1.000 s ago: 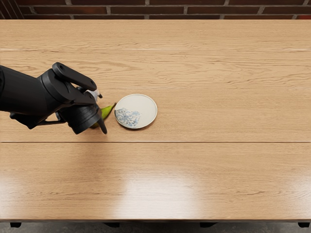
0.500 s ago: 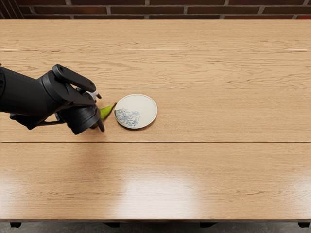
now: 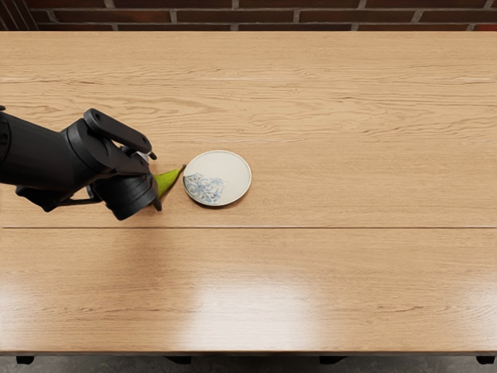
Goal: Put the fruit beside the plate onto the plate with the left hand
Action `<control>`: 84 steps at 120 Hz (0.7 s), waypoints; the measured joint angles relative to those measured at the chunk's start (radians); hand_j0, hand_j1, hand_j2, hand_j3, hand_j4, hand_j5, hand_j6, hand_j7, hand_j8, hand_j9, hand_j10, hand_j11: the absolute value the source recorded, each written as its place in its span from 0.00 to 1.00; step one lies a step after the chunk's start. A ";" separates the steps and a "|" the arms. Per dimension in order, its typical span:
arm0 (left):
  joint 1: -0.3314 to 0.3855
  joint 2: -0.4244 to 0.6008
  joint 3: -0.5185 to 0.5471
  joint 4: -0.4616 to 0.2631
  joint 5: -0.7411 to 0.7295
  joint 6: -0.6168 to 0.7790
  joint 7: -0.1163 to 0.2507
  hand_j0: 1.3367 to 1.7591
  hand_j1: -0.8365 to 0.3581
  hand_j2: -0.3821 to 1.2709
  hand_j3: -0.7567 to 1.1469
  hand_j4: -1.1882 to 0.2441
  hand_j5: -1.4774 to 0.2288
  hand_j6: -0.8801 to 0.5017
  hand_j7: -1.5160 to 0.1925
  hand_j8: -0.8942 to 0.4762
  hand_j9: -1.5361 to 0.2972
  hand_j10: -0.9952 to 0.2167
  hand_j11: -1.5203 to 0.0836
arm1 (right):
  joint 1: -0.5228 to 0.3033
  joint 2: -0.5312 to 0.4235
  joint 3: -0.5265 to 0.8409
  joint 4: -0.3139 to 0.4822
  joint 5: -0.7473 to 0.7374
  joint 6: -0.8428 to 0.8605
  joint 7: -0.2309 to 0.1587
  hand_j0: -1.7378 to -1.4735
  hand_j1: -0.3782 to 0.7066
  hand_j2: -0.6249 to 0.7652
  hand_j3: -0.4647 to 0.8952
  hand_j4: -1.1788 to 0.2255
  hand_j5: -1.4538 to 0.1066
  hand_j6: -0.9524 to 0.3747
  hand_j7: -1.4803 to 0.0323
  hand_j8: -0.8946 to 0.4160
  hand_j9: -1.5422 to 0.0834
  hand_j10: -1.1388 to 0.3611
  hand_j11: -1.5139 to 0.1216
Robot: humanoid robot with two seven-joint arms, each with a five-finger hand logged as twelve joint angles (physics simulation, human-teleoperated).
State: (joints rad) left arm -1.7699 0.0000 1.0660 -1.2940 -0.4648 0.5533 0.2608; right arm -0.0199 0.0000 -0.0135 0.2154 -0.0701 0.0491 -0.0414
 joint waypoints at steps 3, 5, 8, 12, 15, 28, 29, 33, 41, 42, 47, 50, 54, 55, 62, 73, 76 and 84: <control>0.001 0.000 0.000 0.001 0.001 0.000 0.000 0.76 0.72 0.26 0.40 0.64 0.66 0.44 0.68 0.46 0.65 0.60 0.73 | 0.000 0.000 0.000 0.000 0.000 0.000 0.000 0.30 0.04 0.45 0.34 0.83 0.92 0.71 0.97 0.67 0.94 0.75 0.91; 0.001 0.000 0.000 0.001 0.001 0.000 0.000 0.76 0.71 0.27 0.40 0.63 0.65 0.43 0.67 0.45 0.64 0.59 0.72 | 0.000 0.000 0.000 0.000 0.000 0.000 0.000 0.30 0.04 0.45 0.34 0.83 0.92 0.71 0.97 0.67 0.94 0.75 0.91; 0.001 0.000 0.000 0.001 0.001 0.000 0.000 0.76 0.69 0.27 0.40 0.62 0.64 0.42 0.66 0.43 0.63 0.58 0.71 | 0.000 0.000 0.000 0.000 0.000 0.000 0.000 0.30 0.04 0.45 0.34 0.83 0.92 0.71 0.97 0.67 0.94 0.75 0.91; 0.001 0.000 0.000 0.001 0.000 0.000 0.000 0.76 0.66 0.27 0.40 0.60 0.61 0.40 0.64 0.41 0.60 0.55 0.68 | 0.000 0.000 0.000 0.000 0.000 0.000 0.000 0.30 0.04 0.45 0.34 0.83 0.92 0.71 0.97 0.67 0.94 0.75 0.91; 0.001 0.000 0.000 0.002 -0.002 -0.001 0.001 0.76 0.63 0.28 0.40 0.58 0.59 0.38 0.61 0.39 0.58 0.52 0.65 | 0.000 0.000 0.000 0.000 0.000 0.000 0.000 0.30 0.04 0.45 0.34 0.83 0.92 0.71 0.97 0.67 0.94 0.75 0.91; -0.002 0.000 0.000 0.002 -0.009 -0.009 0.005 0.76 0.51 0.30 0.40 0.54 0.47 0.37 0.49 0.37 0.47 0.40 0.53 | 0.000 0.000 0.000 0.000 0.000 0.000 0.000 0.30 0.04 0.45 0.34 0.83 0.92 0.71 0.97 0.67 0.94 0.75 0.91; -0.002 0.000 0.000 0.002 -0.009 -0.010 0.006 0.76 0.51 0.29 0.40 0.54 0.46 0.37 0.49 0.38 0.46 0.40 0.52 | 0.000 0.000 0.000 0.000 0.000 0.000 0.000 0.30 0.04 0.45 0.34 0.83 0.92 0.71 0.97 0.67 0.94 0.75 0.91; -0.003 0.000 0.000 0.002 -0.011 -0.012 0.007 0.75 0.50 0.31 0.40 0.57 0.43 0.40 0.45 0.40 0.44 0.42 0.49 | 0.000 0.000 0.000 0.000 0.000 0.000 0.000 0.30 0.04 0.45 0.34 0.83 0.92 0.71 0.97 0.67 0.94 0.75 0.91; -0.005 0.000 -0.001 0.002 -0.016 -0.016 0.008 0.75 0.47 0.34 0.40 0.61 0.38 0.44 0.40 0.44 0.39 0.45 0.43 | 0.000 0.000 0.000 0.000 0.000 0.000 0.000 0.30 0.04 0.45 0.34 0.83 0.92 0.71 0.97 0.67 0.94 0.75 0.91; -0.005 0.000 -0.001 0.002 -0.017 -0.016 0.009 0.75 0.47 0.35 0.40 0.62 0.37 0.44 0.39 0.45 0.38 0.46 0.43 | 0.000 0.000 0.000 0.000 0.000 0.000 0.000 0.30 0.04 0.45 0.34 0.83 0.92 0.71 0.97 0.67 0.94 0.75 0.91; -0.005 0.000 -0.001 0.002 -0.019 -0.018 0.009 0.74 0.45 0.37 0.40 0.64 0.34 0.46 0.37 0.46 0.36 0.46 0.40 | 0.000 0.000 0.000 0.000 0.000 0.000 0.000 0.30 0.04 0.45 0.34 0.83 0.92 0.71 0.97 0.67 0.94 0.75 0.91; -0.005 0.000 -0.001 0.002 -0.021 -0.018 0.008 0.74 0.45 0.37 0.40 0.64 0.33 0.47 0.36 0.47 0.35 0.46 0.38 | 0.000 0.000 0.000 0.000 0.000 0.000 0.000 0.30 0.04 0.45 0.34 0.83 0.92 0.71 0.97 0.67 0.94 0.75 0.91; -0.005 0.000 -0.001 0.002 -0.022 -0.019 0.007 0.74 0.43 0.37 0.40 0.65 0.31 0.49 0.34 0.50 0.33 0.48 0.36 | 0.000 0.000 0.000 0.000 0.000 0.000 0.000 0.30 0.04 0.45 0.34 0.83 0.92 0.71 0.97 0.67 0.94 0.75 0.91; -0.005 0.000 -0.001 0.002 -0.023 -0.019 0.007 0.74 0.43 0.39 0.40 0.64 0.31 0.49 0.33 0.50 0.33 0.47 0.36 | 0.000 0.000 0.000 0.000 0.000 0.000 0.000 0.30 0.04 0.45 0.34 0.83 0.92 0.71 0.97 0.67 0.94 0.75 0.91; -0.007 0.000 -0.001 0.002 -0.026 -0.023 0.008 0.74 0.40 0.44 0.40 0.68 0.27 0.52 0.29 0.54 0.30 0.49 0.32 | 0.000 0.000 0.000 0.000 0.000 0.000 0.000 0.30 0.04 0.45 0.34 0.83 0.92 0.71 0.97 0.67 0.94 0.75 0.91; -0.011 0.000 0.005 0.002 -0.048 -0.032 0.008 0.73 0.42 0.44 0.40 0.69 0.22 0.55 0.24 0.54 0.26 0.50 0.27 | 0.000 0.000 0.000 0.000 0.000 0.000 0.000 0.30 0.04 0.45 0.34 0.83 0.92 0.71 0.97 0.67 0.94 0.75 0.91; -0.012 0.000 0.007 0.002 -0.056 -0.033 0.008 0.73 0.42 0.44 0.40 0.69 0.21 0.55 0.23 0.55 0.25 0.51 0.26 | 0.000 0.000 0.000 0.000 0.000 0.000 0.000 0.30 0.04 0.45 0.34 0.83 0.92 0.71 0.97 0.67 0.94 0.75 0.91; -0.014 0.000 0.016 0.003 -0.077 -0.039 0.009 0.73 0.40 0.47 0.40 0.71 0.18 0.58 0.21 0.58 0.22 0.53 0.24 | 0.000 0.000 0.000 0.000 0.000 0.000 0.000 0.30 0.04 0.45 0.34 0.83 0.92 0.71 0.97 0.67 0.94 0.75 0.91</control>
State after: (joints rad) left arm -1.7840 0.0000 1.0820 -1.2911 -0.5413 0.5147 0.2694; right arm -0.0200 0.0000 -0.0135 0.2155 -0.0702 0.0491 -0.0414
